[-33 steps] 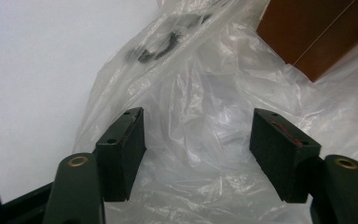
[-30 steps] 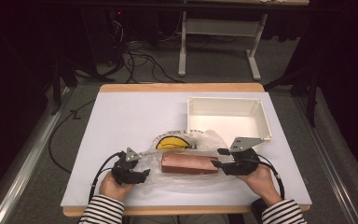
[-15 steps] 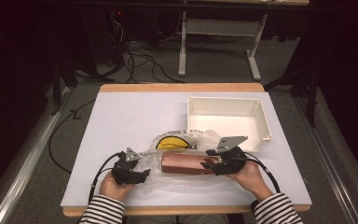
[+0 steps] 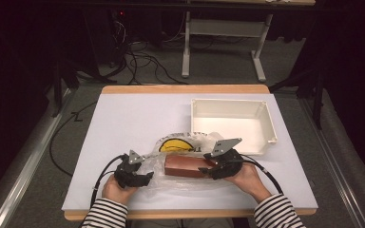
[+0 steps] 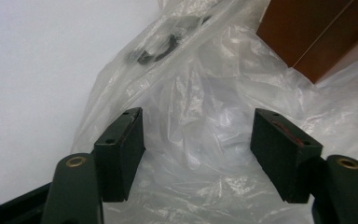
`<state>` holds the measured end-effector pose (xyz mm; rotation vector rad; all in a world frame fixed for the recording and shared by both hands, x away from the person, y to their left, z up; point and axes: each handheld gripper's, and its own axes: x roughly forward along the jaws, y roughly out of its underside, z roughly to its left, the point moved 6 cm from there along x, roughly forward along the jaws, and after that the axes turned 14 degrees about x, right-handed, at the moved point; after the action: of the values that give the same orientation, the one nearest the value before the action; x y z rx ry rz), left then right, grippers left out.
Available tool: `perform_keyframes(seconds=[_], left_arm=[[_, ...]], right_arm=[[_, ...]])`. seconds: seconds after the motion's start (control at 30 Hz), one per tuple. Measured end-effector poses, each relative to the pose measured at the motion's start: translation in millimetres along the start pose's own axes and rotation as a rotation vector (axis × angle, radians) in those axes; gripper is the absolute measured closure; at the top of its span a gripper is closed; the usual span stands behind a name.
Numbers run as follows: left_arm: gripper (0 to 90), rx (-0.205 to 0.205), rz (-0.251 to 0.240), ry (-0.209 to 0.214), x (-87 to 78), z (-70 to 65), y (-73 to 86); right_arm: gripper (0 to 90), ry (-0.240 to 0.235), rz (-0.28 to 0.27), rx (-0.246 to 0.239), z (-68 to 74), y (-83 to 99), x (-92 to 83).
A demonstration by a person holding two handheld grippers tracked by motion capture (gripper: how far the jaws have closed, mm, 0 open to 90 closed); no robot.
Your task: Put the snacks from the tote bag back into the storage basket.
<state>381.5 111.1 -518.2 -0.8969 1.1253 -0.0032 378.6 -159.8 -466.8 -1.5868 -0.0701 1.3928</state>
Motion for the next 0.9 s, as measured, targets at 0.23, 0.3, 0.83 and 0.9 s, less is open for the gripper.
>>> perform_keyframes(seconds=[0.23,0.3,0.83,0.9], left_arm=[[35.4,0.0,0.0,0.0,0.0,0.0,0.0],[35.3,-0.003,0.0,0.0,0.1,-0.2,-0.1],[35.2,0.0,-0.001,-0.001,0.1,-0.1,0.0],[35.2,-0.001,-0.001,-0.001,0.2,-0.2,-0.1]], right_arm=[[40.4,0.009,0.007,-0.015,-1.9,0.5,-0.2],[38.5,0.014,0.01,-0.017,-2.2,0.7,0.6],[35.1,-0.007,0.094,-0.034,-2.6,7.8,13.0],[35.1,-0.009,0.121,-0.044,-3.2,10.4,17.1]])
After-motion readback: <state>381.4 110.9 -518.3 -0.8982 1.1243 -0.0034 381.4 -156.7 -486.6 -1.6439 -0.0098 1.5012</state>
